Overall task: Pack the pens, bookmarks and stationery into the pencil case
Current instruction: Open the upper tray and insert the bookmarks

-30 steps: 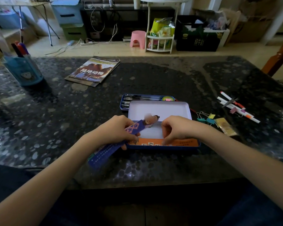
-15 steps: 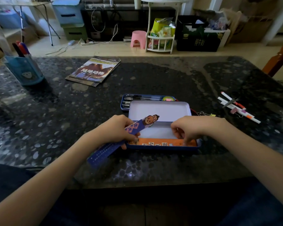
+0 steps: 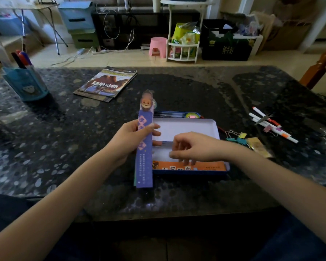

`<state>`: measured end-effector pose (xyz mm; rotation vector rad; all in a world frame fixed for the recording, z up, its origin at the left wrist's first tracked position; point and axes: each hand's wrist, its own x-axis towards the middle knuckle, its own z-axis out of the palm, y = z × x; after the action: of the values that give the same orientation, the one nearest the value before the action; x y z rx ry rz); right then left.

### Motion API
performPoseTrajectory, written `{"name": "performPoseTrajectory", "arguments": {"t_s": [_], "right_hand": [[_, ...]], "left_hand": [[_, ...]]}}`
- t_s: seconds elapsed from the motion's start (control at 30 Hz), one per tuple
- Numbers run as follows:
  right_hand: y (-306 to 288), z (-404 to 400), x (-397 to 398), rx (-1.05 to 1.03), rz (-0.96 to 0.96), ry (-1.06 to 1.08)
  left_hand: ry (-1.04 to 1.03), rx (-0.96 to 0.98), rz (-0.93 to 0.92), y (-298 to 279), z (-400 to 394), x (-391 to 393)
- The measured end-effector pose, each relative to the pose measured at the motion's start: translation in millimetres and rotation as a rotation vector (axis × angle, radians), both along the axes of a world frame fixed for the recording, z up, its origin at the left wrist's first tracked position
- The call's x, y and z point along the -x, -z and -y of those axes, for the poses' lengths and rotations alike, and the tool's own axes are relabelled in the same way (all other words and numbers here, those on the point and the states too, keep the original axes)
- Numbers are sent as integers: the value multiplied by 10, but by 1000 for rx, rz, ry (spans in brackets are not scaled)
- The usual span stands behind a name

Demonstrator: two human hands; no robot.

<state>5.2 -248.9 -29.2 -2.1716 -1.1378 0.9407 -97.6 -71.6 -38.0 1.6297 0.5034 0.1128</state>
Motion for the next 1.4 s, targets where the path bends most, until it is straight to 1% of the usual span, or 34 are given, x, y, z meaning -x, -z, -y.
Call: {"name": "performPoseTrajectory", "arguments": {"t_s": [0.03, 0.13, 0.2, 0.3, 0.37, 0.47, 0.6, 0.73, 0.87, 0.97, 1.07, 1.2, 1.3, 1.4], "right_hand": [[34, -45, 68, -22, -34, 16], [83, -140, 196, -82, -53, 92], [96, -165, 226, -113, -115, 152], [84, -142, 210, -135, -269, 255], [68, -119, 189, -127, -327, 291], [68, -106, 163, -108, -318, 298], [74, -104, 146, -101, -302, 293], [56, -82, 93, -85, -212, 287], [40, -56, -15, -99, -73, 330], [16, -23, -117, -131, -53, 349], [-22, 26, -248, -139, 12, 296], [-60, 97, -381, -51, 7, 228], [-9, 132, -434, 6, 44, 191], [24, 124, -453, 132, 102, 161]], "left_hand": [[-14, 55, -2, 6, 19, -4], [-21, 249, 10, 21, 76, -11], [-10, 347, 12, 15, 105, -15], [37, 443, 25, -17, 124, -6], [80, 476, 38, -39, 126, 9], [119, 460, 60, -38, 128, 22], [88, 454, 70, -9, 121, 13], [77, 461, 72, 15, 80, 6], [47, 438, 55, 16, 39, -9], [-14, 419, 48, 1, -5, -21], [-70, 402, 77, -39, -84, -18], [-173, 321, 129, -107, -199, -9], [-183, 275, 158, -131, -257, 11], [-184, 233, 140, -142, -296, 28]]}}
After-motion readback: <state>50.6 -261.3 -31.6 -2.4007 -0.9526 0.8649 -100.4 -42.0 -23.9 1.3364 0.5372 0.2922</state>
